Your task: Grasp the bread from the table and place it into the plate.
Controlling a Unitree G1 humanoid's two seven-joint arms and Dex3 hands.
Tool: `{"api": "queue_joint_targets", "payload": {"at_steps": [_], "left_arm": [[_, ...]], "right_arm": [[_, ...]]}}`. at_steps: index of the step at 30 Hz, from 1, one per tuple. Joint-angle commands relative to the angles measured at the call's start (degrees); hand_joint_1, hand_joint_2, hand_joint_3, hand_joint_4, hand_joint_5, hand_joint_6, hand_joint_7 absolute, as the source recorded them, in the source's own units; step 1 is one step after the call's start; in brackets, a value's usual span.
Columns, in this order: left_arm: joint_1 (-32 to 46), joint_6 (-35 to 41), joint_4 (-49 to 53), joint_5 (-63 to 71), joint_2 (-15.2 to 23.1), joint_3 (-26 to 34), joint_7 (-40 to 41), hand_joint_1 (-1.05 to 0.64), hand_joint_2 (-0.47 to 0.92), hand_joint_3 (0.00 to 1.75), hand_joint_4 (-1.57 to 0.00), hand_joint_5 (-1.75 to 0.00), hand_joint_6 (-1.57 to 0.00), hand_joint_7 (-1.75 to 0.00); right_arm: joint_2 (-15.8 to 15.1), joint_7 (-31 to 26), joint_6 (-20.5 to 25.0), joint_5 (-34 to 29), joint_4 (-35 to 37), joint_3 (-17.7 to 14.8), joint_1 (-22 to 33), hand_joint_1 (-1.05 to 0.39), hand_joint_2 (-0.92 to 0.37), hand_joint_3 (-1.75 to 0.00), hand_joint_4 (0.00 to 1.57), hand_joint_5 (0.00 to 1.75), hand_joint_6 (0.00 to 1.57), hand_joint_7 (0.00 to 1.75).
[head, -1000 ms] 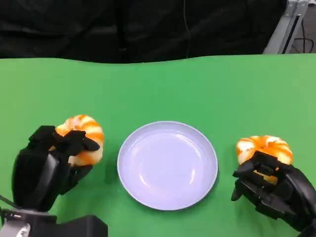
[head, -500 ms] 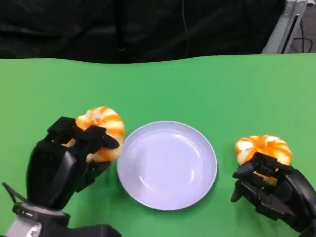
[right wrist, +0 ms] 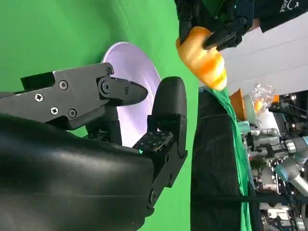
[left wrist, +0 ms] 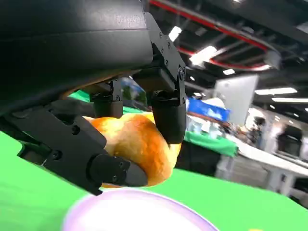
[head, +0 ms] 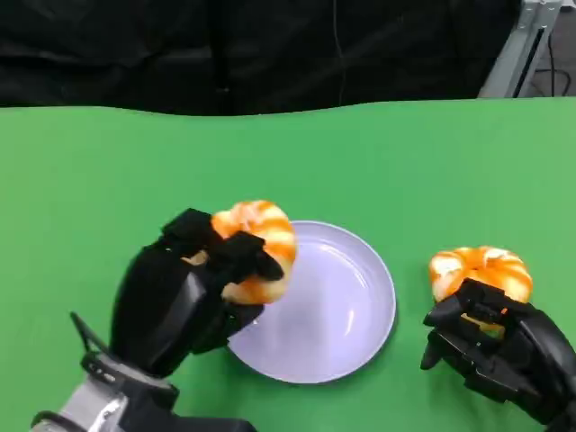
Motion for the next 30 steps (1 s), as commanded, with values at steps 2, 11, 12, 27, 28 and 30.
{"api": "queue_joint_targets", "payload": {"at_steps": [2,11,12,27,28,30], "left_arm": [[-2.6,-0.6,1.8,0.9,-0.5,-2.0,-1.7,-0.15,0.63,0.56,-0.66,-1.69,-0.75,-1.30],[-5.8,-1.0,5.7,1.6,-2.6,-5.2,-2.5,-0.16,0.63,0.53,-0.66,-1.74,-0.73,-1.37],[-6.5,-1.3,6.8,1.6,-3.0,-5.7,-2.3,-0.14,0.62,0.57,-0.67,-1.72,-0.78,-1.29],[-9.7,-3.6,12.3,1.1,-4.5,-6.8,-1.4,-0.14,0.62,0.58,-0.70,-1.68,-0.81,-1.22],[-9.9,-3.8,12.8,1.1,-4.7,-6.8,-1.3,-0.14,0.63,0.56,-0.70,-1.67,-0.78,-1.27],[-10.2,-4.1,13.4,1.1,-4.9,-6.9,-1.2,-0.15,0.64,0.54,-0.70,-1.67,-0.76,-1.30]], "right_arm": [[-0.2,-0.4,-1.2,0.0,0.3,-0.5,-0.3,-0.05,-0.89,-0.40,0.55,1.60,0.65,1.10],[0.0,-0.5,-1.2,-0.1,0.2,-0.4,-0.3,-0.03,-0.91,-0.39,0.53,1.62,0.65,1.10],[0.0,-0.6,-1.2,-0.1,0.3,-0.4,-0.3,-0.03,-0.91,-0.39,0.54,1.62,0.65,1.10],[0.2,-1.0,-1.0,-0.2,-0.1,-0.2,-0.2,-0.02,-0.92,-0.40,0.52,1.66,0.65,1.11],[0.2,-1.0,-0.9,-0.2,-0.1,-0.2,-0.2,-0.02,-0.92,-0.40,0.52,1.66,0.64,1.11],[0.2,-1.0,-0.9,-0.2,-0.1,-0.2,-0.3,-0.02,-0.92,-0.40,0.52,1.66,0.64,1.11]]}}
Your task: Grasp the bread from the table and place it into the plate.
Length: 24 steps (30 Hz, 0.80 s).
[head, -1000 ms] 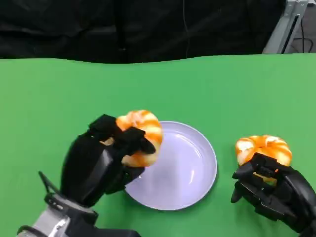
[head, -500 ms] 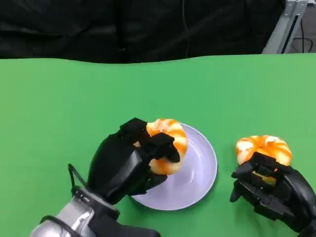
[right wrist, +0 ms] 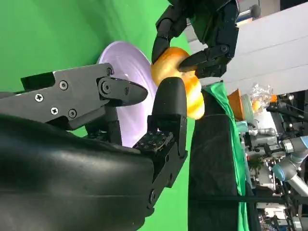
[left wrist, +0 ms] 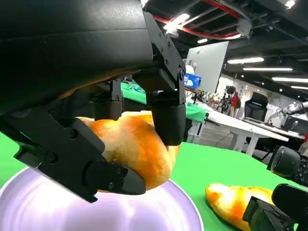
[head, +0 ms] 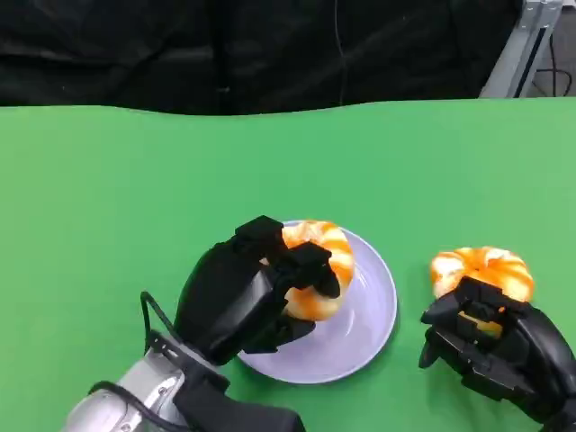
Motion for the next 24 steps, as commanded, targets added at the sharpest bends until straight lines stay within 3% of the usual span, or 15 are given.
{"api": "queue_joint_targets", "payload": {"at_steps": [1,3,4,5,7,24], "left_arm": [[-1.4,-1.0,1.6,0.0,0.0,-0.2,1.1,-0.15,0.65,0.54,-0.70,-1.67,-0.76,-1.31],[-2.0,-0.6,2.3,-0.4,0.1,-0.3,-0.9,-0.15,0.65,0.53,-0.70,-1.67,-0.75,-1.32],[-2.5,-0.3,2.7,-0.7,0.1,-0.4,-2.5,-0.19,0.74,0.37,-0.69,-1.28,-0.77,-0.94],[-2.9,-0.1,3.0,-1.0,0.2,-0.4,-3.5,-0.22,0.85,0.19,-0.74,-0.92,-0.89,-0.51],[-3.0,0.0,3.2,-1.2,0.2,-0.4,-4.3,-0.24,0.91,0.09,-0.78,-0.71,-0.97,-0.24],[-3.1,0.0,3.2,-1.3,0.1,-0.3,-4.6,-0.24,0.92,0.06,-0.80,-0.63,-1.01,-0.12]], "right_arm": [[-0.4,-0.4,-0.2,0.0,-0.2,-0.4,-0.1,-0.02,-0.92,-0.40,0.52,1.66,0.64,1.11],[-0.3,-0.8,0.6,0.1,-0.8,-0.3,0.0,-0.02,-0.92,-0.40,0.52,1.66,0.64,1.11],[-0.3,-1.0,1.2,0.1,-1.2,-0.2,0.1,-0.01,-0.92,-0.42,0.52,1.70,0.65,1.12],[-0.3,-1.3,1.6,0.1,-1.6,-0.2,0.2,0.00,-0.92,-0.43,0.52,1.73,0.65,1.12],[-0.3,-1.5,2.1,0.1,-2.0,-0.1,0.4,0.01,-0.92,-0.44,0.51,1.74,0.65,1.12],[-0.3,-1.6,2.5,0.0,-2.5,-0.1,0.5,0.01,-0.91,-0.46,0.51,1.75,0.64,1.13]]}}
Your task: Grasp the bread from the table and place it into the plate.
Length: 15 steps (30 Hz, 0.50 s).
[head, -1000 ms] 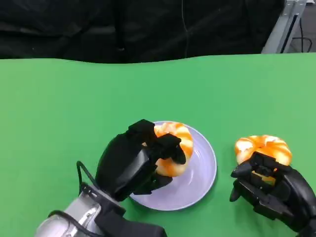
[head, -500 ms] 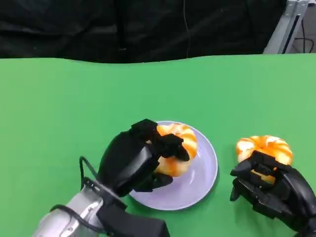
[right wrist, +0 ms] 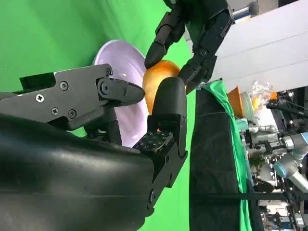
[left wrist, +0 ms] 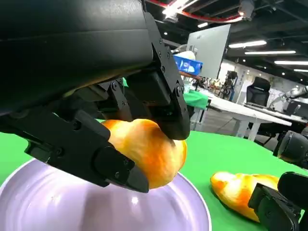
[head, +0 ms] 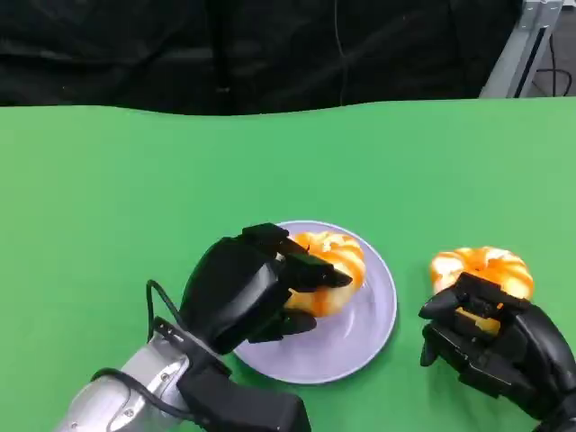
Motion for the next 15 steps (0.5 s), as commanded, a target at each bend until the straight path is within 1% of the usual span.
{"api": "queue_joint_targets", "payload": {"at_steps": [1,2,3,4,5,7,8,9,10,11,12,14,15], "left_arm": [[-0.5,0.1,0.2,-0.5,0.5,-0.1,-0.6,-0.24,0.92,0.06,-0.80,-0.63,-1.01,-0.12],[-0.5,0.1,0.2,-0.5,0.5,-0.1,-0.6,-0.24,0.92,0.06,-0.80,-0.63,-1.01,-0.11],[-0.1,0.6,-0.5,-0.5,0.8,0.1,-1.1,-0.30,0.92,0.11,-0.77,-0.59,-0.95,-0.09],[0.2,1.0,-1.0,-0.5,1.0,0.2,-1.5,-0.44,0.92,0.22,-0.76,-0.41,-0.81,-0.05],[0.4,1.4,-1.4,-0.5,1.2,0.3,-1.8,-0.53,0.92,0.29,-0.77,-0.26,-0.72,-0.02],[0.5,1.6,-1.6,-0.5,1.2,0.4,-1.8,-0.57,0.92,0.32,-0.78,-0.18,-0.67,-0.01],[0.5,1.7,-1.6,-0.5,1.3,0.5,-1.6,-0.68,0.92,0.36,-0.79,-0.14,-0.67,0.00],[0.6,1.7,-1.6,-0.6,1.3,0.5,-1.5,-0.71,0.92,0.37,-0.79,-0.12,-0.67,0.00],[0.7,2.1,-2.0,-0.3,1.5,0.6,-1.6,-0.73,0.92,0.38,-0.80,-0.11,-0.67,0.00],[1.2,2.6,-3.6,-0.8,2.4,1.1,-3.3,-0.78,0.92,0.42,-0.79,-0.09,-0.66,0.00],[1.6,3.1,-4.9,-1.2,3.0,1.5,-4.7,-0.91,0.92,0.55,-0.74,-0.05,-0.61,0.00],[2.2,3.5,-6.5,-1.8,3.8,2.0,-6.6,-0.98,0.92,0.63,-0.70,-0.01,-0.57,0.00],[2.3,3.7,-6.8,-2.0,3.8,2.1,-7.0,-0.99,0.92,0.65,-0.69,-0.01,-0.56,0.00]], "right_arm": [[-0.5,-0.4,0.3,0.0,-0.9,-0.2,0.5,0.01,-0.91,-0.46,0.51,1.75,0.64,1.13],[-0.5,-0.4,0.3,0.0,-0.9,-0.2,0.5,0.01,-0.91,-0.46,0.51,1.75,0.64,1.13],[-0.3,0.2,0.7,0.8,-0.8,-0.4,0.4,0.00,-0.90,-0.46,0.50,1.74,0.64,1.13],[-0.2,0.6,1.1,1.4,-0.7,-0.6,0.3,-0.01,-0.90,-0.44,0.50,1.70,0.63,1.11],[-0.1,0.9,1.3,1.8,-0.7,-0.7,0.3,-0.02,-0.90,-0.42,0.49,1.68,0.63,1.09],[0.1,2.1,2.5,3.2,-0.6,-1.1,0.2,-0.02,-0.90,-0.41,0.49,1.66,0.63,1.08],[0.2,3.0,3.2,4.2,-0.6,-1.3,0.1,-0.04,-0.91,-0.35,0.53,1.59,0.70,0.88],[0.2,3.6,3.8,4.9,-0.6,-1.5,0.1,-0.05,-0.92,-0.33,0.54,1.56,0.75,0.77],[0.2,3.7,3.4,4.8,-0.5,-1.5,0.0,-0.05,-0.92,-0.32,0.55,1.54,0.78,0.71],[-0.1,2.3,3.7,3.6,-1.1,-1.1,0.3,-0.06,-0.92,-0.31,0.53,1.60,0.82,0.63],[-0.3,1.2,3.9,2.7,-1.6,-0.8,0.5,-0.15,-0.92,-0.22,0.51,1.69,0.77,0.79],[-0.6,0.2,3.7,1.4,-1.8,-0.6,0.6,-0.21,-0.92,-0.16,0.51,1.73,0.63,1.10],[-0.7,0.1,3.6,1.3,-1.8,-0.5,0.6,-0.22,-0.92,-0.15,0.51,1.74,0.61,1.15]]}}
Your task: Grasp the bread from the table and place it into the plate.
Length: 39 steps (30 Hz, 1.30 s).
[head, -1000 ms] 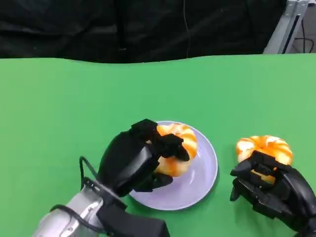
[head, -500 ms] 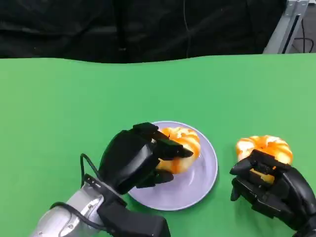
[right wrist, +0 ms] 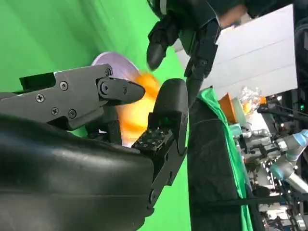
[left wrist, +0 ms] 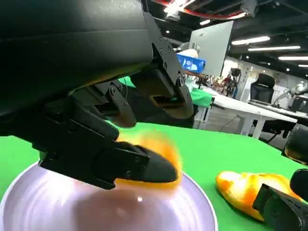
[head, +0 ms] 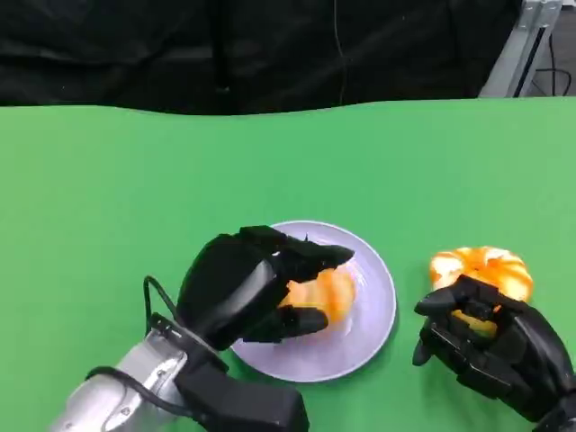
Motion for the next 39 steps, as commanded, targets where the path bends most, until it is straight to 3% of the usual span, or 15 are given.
{"api": "queue_joint_targets", "payload": {"at_steps": [1,8,10,13,20,24,36,39], "left_arm": [[1.5,1.2,-2.7,-1.5,2.2,1.3,-3.2,-0.99,0.92,0.65,-0.69,0.00,-0.56,0.00],[2.0,1.6,-3.6,-2.1,2.6,1.4,-4.2,-1.01,0.92,0.66,-0.69,0.00,-0.54,0.00],[3.2,2.5,-6.2,-3.6,3.4,2.1,-7.6,-1.03,0.92,0.64,-0.63,0.00,-0.49,0.00],[4.6,4.0,-9.3,-4.8,4.0,3.0,-11.1,-1.05,0.92,0.61,-0.59,0.00,-0.45,0.00],[8.1,5.4,-15.2,-8.7,5.1,6.4,-15.9,-1.05,0.92,0.56,-0.40,0.00,-0.28,0.00],[9.7,4.2,-15.7,-10.8,5.3,8.4,-15.4,-1.05,0.92,0.59,-0.34,0.00,-0.21,0.00],[10.0,3.6,-15.7,-10.9,5.1,9.1,-15.8,-1.05,0.92,0.61,-0.33,0.00,-0.20,0.00],[14.8,-1.6,-15.1,-20.4,5.5,14.4,-14.6,-1.05,0.92,0.73,-0.30,-0.01,-0.18,0.00]], "right_arm": [[-1.3,-1.6,0.0,-1.5,-1.0,-0.2,0.6,-0.23,-0.92,-0.14,0.51,1.74,0.59,1.18],[-1.2,-1.9,1.2,-1.3,-1.5,-0.4,0.7,-0.26,-0.92,-0.11,0.48,1.75,0.56,1.19],[-1.3,-1.1,-0.8,-1.6,-0.5,-0.4,0.5,-0.40,-0.90,-0.07,0.46,1.75,0.59,1.16],[-1.3,-1.1,-2.4,-2.2,0.1,-0.4,0.4,-0.48,-0.90,-0.05,0.44,1.75,0.62,1.14],[-1.0,-0.8,-3.9,-2.2,1.0,-0.6,0.2,-0.17,-0.92,-0.24,0.45,1.75,0.67,1.10],[-1.4,-0.2,-4.2,-2.2,1.6,-0.6,0.0,-0.08,-0.92,-0.30,0.50,1.72,0.66,1.11],[-1.4,0.0,-4.4,-2.1,1.9,-0.7,-0.1,-0.06,-0.92,-0.31,0.53,1.69,0.66,1.12],[-1.4,0.2,-5.7,-2.5,2.6,-0.7,-0.2,-0.03,-0.92,-0.38,0.53,1.64,0.64,1.12]]}}
